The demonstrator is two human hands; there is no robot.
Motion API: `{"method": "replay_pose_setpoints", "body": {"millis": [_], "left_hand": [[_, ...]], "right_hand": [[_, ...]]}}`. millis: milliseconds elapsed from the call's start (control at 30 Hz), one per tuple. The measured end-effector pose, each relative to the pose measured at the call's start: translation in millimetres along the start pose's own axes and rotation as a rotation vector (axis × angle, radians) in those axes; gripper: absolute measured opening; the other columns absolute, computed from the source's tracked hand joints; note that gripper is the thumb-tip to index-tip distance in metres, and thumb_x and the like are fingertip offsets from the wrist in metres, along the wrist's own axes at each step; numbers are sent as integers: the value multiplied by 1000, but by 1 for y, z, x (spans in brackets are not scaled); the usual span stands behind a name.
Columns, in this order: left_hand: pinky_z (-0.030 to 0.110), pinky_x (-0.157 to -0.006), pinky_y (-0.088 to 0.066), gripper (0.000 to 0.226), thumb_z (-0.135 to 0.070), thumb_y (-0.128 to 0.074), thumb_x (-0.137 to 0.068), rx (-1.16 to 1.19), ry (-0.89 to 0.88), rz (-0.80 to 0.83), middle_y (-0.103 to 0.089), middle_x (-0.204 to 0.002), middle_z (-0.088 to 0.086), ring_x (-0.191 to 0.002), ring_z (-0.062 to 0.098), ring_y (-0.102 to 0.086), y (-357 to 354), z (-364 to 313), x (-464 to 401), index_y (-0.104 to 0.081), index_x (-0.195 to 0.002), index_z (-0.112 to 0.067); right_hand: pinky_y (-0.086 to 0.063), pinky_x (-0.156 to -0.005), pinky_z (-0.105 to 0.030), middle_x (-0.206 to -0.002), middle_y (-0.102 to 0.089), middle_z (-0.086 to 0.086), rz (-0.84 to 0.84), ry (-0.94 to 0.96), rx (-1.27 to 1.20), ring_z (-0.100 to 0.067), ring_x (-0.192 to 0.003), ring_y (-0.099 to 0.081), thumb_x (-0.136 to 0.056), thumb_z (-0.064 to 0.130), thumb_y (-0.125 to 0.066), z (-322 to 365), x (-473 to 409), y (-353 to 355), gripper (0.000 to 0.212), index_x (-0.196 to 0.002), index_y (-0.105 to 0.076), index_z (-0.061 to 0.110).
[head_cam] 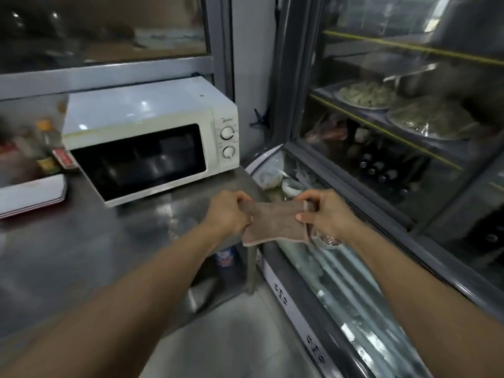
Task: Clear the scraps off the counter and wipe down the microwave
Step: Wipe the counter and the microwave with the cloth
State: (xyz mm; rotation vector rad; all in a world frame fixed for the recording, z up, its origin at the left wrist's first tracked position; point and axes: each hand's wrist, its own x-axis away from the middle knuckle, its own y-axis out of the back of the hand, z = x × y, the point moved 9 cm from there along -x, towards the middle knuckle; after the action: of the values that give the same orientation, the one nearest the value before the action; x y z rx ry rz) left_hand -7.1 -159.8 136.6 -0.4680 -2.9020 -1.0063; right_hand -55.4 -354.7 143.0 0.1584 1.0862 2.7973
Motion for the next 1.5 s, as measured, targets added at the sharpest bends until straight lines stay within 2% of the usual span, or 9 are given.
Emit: {"method": "replay_pose_setpoints", "body": {"millis": [100,300,600,733,933,1033,1133,1300,1500], "left_hand": [[13,-53,-39,12,-4,-62,-82,-120,50,-57,-63,-73,3,-71,15,-57,1,24,8,-66,-75,-13],[24,-69,-44,13,-15,-63,-88,167,274,16,-62,-79,8,-69,16,-55,-19,91,16,-65,-84,-3],[22,-46,-49,21,-24,-54,-93,336,492,11,-55,-63,4,-53,17,-52,-59,171,22,-55,-73,-18],[23,-52,-48,9,-9,-60,-89,359,573,148,-58,-76,6,-62,15,-53,-84,192,29,-57,-91,-17],[31,-64,-52,50,5,-69,-77,264,600,45,-61,-109,17,-76,20,-58,-115,235,23,-52,-123,-1],[40,-83,-54,51,-1,-74,-73,220,670,-59,-61,-111,17,-99,30,-61,-136,265,18,-53,-119,-3],[36,-79,-55,48,-10,-75,-74,152,708,-96,-59,-108,12,-98,30,-60,-164,297,10,-51,-116,-9],[24,-68,-43,46,-20,-73,-77,-23,704,-127,-54,-101,2,-84,17,-51,-200,358,-11,-50,-117,-15],[20,-59,-41,42,-20,-71,-80,-108,672,-128,-53,-96,-1,-81,16,-51,-242,447,-47,-49,-115,-17]], "right_hand": [[-46,-76,-30,-83,-61,-2,73,38,2,-16,-80,-56,-79,8,-72,-7,-4,-23,13,-90,-66,12],[-47,-78,-33,-86,-58,-11,198,-115,-231,-20,-82,-55,-88,13,-63,-40,-4,-72,12,-91,-59,2],[-53,-84,-51,-114,-56,-15,203,-350,-377,-31,-95,-61,-93,22,-56,-93,-5,-145,15,-107,-52,17],[-59,-61,-36,-108,-55,-16,332,-395,-455,-25,-77,-63,-84,-2,-64,-122,-4,-178,41,-119,-49,14],[-48,-49,-11,-101,-57,-5,362,-233,-226,-6,-72,-60,-80,-4,-66,-162,-24,-209,50,-124,-50,13],[-58,-62,-26,-110,-57,-8,349,-194,-135,-20,-83,-64,-80,0,-67,-190,-39,-228,45,-121,-52,14],[-57,-76,-46,-112,-60,-12,349,-179,-113,-33,-90,-65,-79,-2,-67,-219,-50,-255,42,-117,-54,12],[-48,-71,-26,-105,-67,-9,337,-132,-52,-18,-85,-60,-77,3,-70,-271,-70,-311,39,-112,-57,15],[-53,-89,-34,-115,-64,-7,317,-125,-57,-25,-105,-62,-81,5,-69,-331,-94,-393,41,-118,-55,13]]}}
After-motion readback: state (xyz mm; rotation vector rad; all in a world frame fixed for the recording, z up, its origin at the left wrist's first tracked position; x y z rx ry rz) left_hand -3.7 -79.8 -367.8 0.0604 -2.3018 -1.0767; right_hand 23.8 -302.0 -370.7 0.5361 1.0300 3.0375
